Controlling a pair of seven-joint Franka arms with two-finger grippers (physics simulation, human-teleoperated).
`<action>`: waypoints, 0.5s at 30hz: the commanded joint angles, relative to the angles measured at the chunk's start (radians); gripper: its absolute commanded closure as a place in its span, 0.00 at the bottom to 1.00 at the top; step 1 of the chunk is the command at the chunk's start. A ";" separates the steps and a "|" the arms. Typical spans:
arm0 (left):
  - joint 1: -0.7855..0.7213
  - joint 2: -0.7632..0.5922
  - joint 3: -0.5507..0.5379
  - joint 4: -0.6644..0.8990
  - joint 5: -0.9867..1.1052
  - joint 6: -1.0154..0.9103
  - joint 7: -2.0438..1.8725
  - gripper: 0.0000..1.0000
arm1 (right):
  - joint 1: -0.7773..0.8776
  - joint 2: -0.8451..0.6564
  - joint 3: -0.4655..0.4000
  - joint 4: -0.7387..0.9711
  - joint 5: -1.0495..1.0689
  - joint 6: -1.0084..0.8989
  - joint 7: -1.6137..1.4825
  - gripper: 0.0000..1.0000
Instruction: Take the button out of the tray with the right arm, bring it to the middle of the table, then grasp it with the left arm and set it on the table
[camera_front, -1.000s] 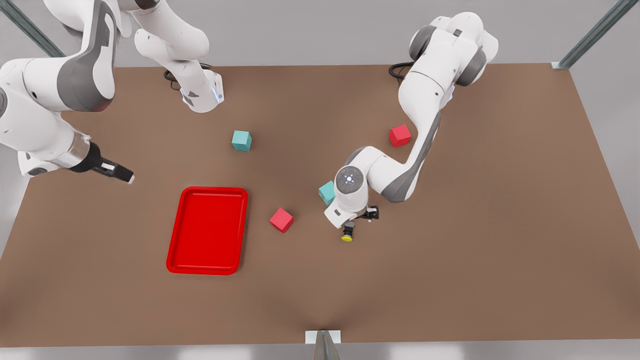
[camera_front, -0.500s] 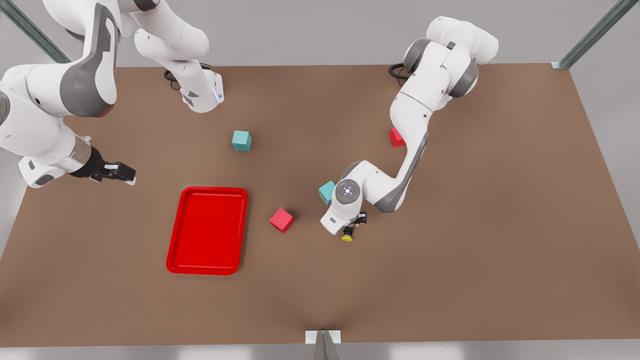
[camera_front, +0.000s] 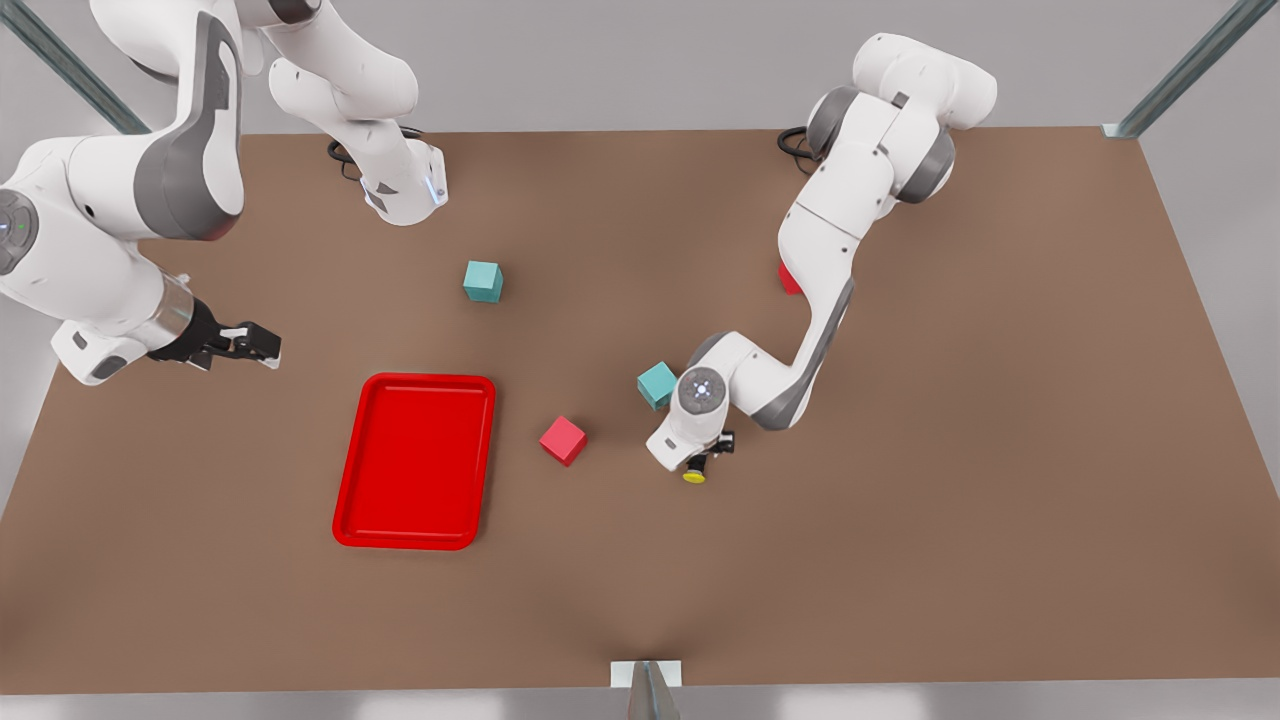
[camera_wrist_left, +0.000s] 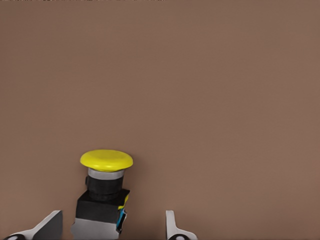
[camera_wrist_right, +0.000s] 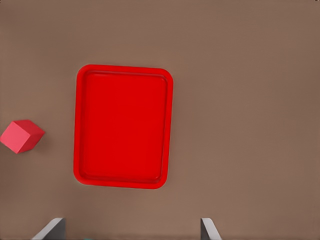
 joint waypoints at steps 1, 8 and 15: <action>0.001 0.001 0.000 0.002 0.001 0.022 0.073 0.00 | -0.003 0.000 -0.001 -0.001 0.000 -0.006 -0.073 0.00; 0.010 0.000 0.001 0.002 0.000 0.022 0.083 0.01 | 0.005 -0.003 0.001 0.005 -0.014 -0.025 -0.074 0.00; 0.018 -0.002 0.001 0.003 0.000 0.022 0.083 0.44 | 0.008 0.000 -0.001 0.051 0.000 -0.051 -0.054 0.00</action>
